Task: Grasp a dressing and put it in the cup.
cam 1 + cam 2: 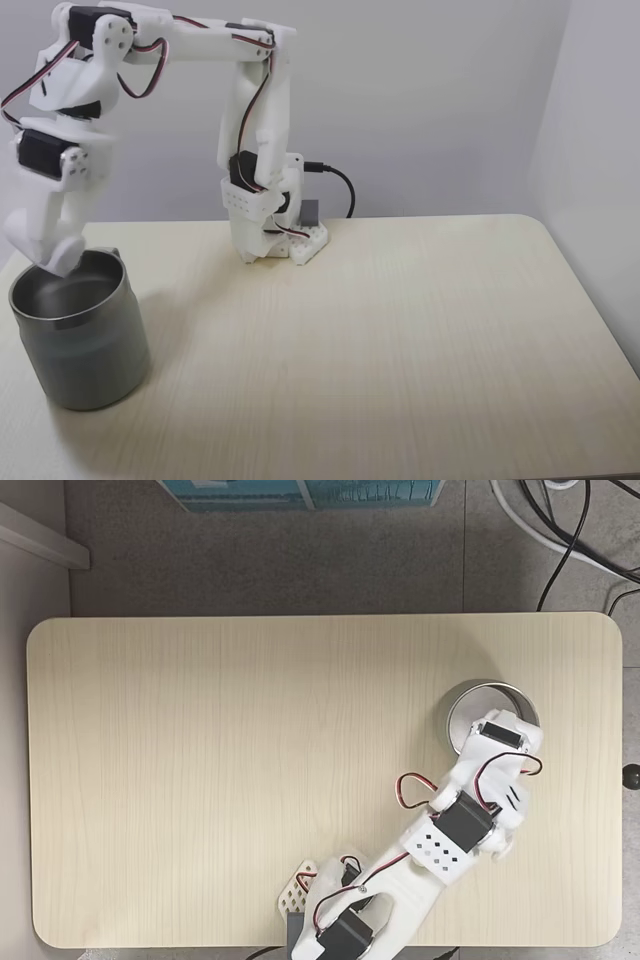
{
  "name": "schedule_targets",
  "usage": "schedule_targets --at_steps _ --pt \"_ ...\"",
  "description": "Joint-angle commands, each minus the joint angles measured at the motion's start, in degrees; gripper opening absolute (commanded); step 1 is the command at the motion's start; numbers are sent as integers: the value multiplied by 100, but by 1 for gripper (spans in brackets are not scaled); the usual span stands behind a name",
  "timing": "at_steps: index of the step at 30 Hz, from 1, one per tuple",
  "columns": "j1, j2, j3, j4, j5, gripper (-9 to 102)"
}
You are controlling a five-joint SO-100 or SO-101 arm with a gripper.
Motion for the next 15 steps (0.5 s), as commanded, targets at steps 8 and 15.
schedule_targets --at_steps 8,15 --pt "53 -387 -88 -88 176 22" --pt "44 -369 -88 -79 158 22"
